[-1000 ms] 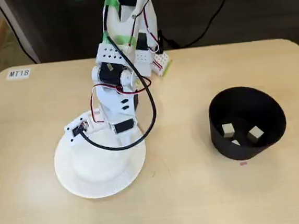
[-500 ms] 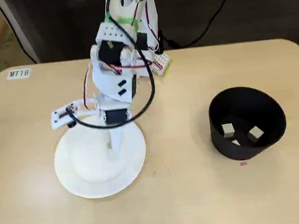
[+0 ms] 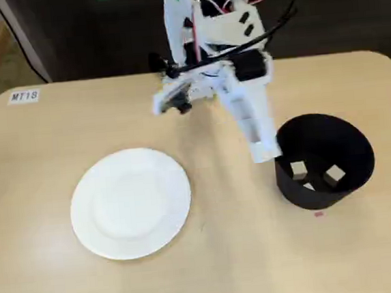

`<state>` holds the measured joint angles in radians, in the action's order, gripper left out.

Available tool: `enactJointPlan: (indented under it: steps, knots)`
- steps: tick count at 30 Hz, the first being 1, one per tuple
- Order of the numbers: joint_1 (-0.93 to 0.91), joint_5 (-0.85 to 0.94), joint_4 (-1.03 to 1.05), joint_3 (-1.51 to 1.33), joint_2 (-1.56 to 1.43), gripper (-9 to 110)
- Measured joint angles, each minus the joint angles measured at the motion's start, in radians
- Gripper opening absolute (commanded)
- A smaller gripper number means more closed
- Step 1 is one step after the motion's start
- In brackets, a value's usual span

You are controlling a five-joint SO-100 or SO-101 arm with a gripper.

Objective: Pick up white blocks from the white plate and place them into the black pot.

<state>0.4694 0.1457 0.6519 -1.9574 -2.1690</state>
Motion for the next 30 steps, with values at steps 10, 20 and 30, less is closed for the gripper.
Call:
enactJointPlan:
  steps: [10, 20, 30]
  knots:
    - [0.167, -0.086, -0.181, -0.258, 0.000, -2]
    - [0.164, -0.084, -0.229, -0.328, 0.000, 26]
    - [0.164, -0.094, -0.199, -0.330, -0.089, -2]
